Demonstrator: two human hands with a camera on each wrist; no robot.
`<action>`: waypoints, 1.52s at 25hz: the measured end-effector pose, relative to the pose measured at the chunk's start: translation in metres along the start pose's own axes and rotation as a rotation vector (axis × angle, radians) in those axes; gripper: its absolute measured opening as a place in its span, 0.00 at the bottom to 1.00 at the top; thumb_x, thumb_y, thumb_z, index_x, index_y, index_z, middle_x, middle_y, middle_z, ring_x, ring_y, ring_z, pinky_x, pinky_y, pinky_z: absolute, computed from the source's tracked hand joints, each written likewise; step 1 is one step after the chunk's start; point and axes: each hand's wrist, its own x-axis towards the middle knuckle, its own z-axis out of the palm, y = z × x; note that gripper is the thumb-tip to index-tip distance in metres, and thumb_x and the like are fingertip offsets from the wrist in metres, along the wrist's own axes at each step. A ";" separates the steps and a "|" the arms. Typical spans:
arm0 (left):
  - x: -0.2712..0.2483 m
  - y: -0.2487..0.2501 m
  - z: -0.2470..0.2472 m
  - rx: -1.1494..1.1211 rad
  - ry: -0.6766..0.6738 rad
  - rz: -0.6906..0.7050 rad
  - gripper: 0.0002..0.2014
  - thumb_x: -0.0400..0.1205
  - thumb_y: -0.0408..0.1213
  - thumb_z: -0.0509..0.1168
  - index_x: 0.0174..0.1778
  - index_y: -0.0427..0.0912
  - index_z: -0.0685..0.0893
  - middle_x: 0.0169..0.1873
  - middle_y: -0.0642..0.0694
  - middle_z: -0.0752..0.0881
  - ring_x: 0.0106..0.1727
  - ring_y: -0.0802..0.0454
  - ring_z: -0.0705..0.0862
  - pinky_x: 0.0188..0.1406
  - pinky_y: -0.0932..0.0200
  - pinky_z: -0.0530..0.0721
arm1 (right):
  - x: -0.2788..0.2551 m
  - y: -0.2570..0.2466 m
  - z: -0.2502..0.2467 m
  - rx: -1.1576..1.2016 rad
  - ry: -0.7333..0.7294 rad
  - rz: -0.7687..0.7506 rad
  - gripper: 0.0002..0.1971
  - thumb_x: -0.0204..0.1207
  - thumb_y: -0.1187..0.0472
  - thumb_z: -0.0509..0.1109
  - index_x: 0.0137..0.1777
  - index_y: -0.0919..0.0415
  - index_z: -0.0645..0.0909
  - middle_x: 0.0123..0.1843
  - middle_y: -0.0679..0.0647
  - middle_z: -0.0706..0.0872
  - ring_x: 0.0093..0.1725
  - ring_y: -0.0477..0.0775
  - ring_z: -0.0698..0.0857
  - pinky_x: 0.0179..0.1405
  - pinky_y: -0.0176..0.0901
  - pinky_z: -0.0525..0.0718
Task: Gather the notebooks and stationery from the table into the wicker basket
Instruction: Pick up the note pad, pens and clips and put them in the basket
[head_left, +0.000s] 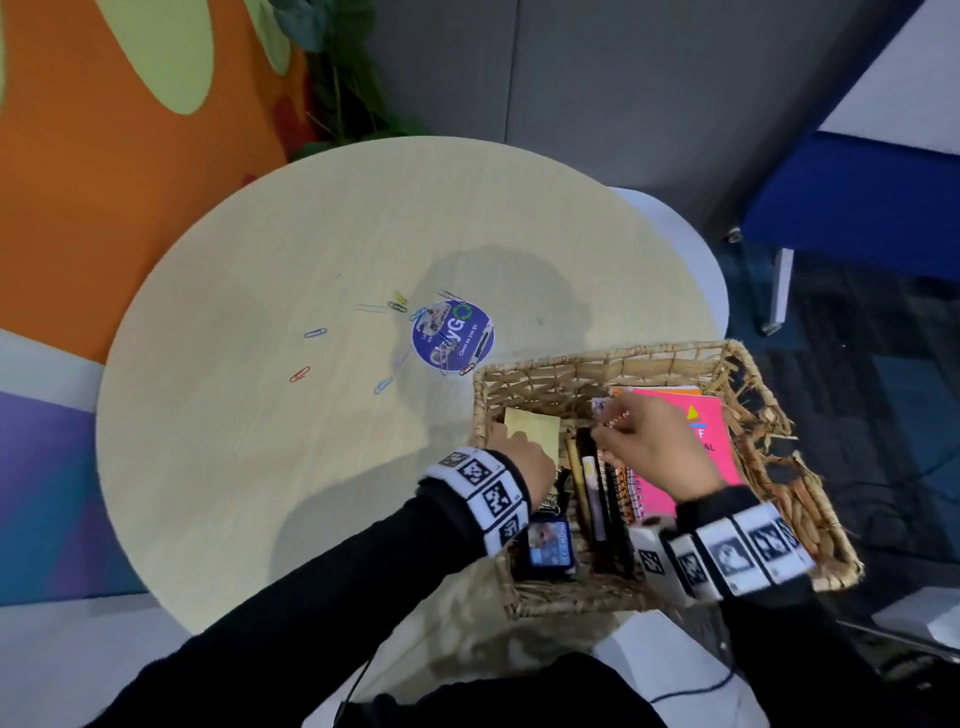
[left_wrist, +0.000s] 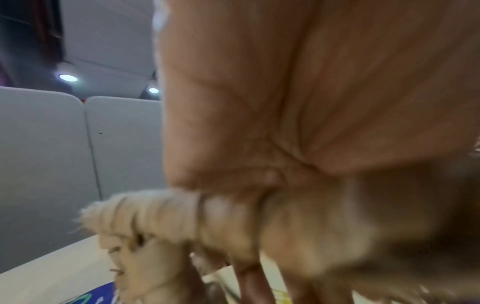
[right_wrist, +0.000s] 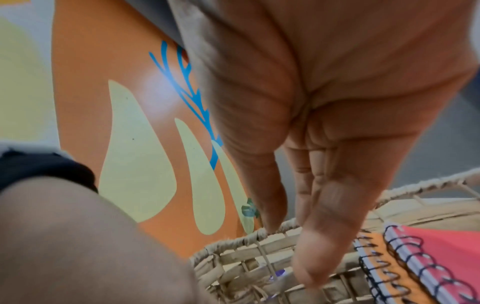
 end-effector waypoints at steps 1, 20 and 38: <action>0.005 0.000 0.006 0.057 -0.065 0.008 0.02 0.79 0.37 0.65 0.43 0.43 0.80 0.59 0.43 0.82 0.69 0.39 0.71 0.71 0.29 0.62 | -0.006 0.004 -0.002 0.031 -0.005 -0.004 0.06 0.72 0.61 0.72 0.47 0.60 0.82 0.39 0.61 0.91 0.39 0.59 0.90 0.46 0.55 0.89; -0.011 -0.268 0.114 -1.135 0.720 -0.755 0.08 0.78 0.35 0.68 0.50 0.37 0.88 0.51 0.40 0.90 0.56 0.42 0.86 0.57 0.55 0.81 | 0.033 -0.150 -0.001 0.185 -0.022 -0.293 0.04 0.73 0.64 0.72 0.41 0.55 0.84 0.33 0.53 0.91 0.35 0.53 0.91 0.45 0.56 0.89; 0.008 -0.258 0.131 -0.946 0.664 -0.605 0.07 0.84 0.28 0.57 0.54 0.33 0.79 0.55 0.37 0.82 0.54 0.41 0.82 0.46 0.55 0.77 | 0.215 -0.271 0.232 -0.546 -0.391 -0.522 0.13 0.79 0.66 0.62 0.61 0.71 0.75 0.65 0.68 0.75 0.64 0.67 0.75 0.60 0.52 0.75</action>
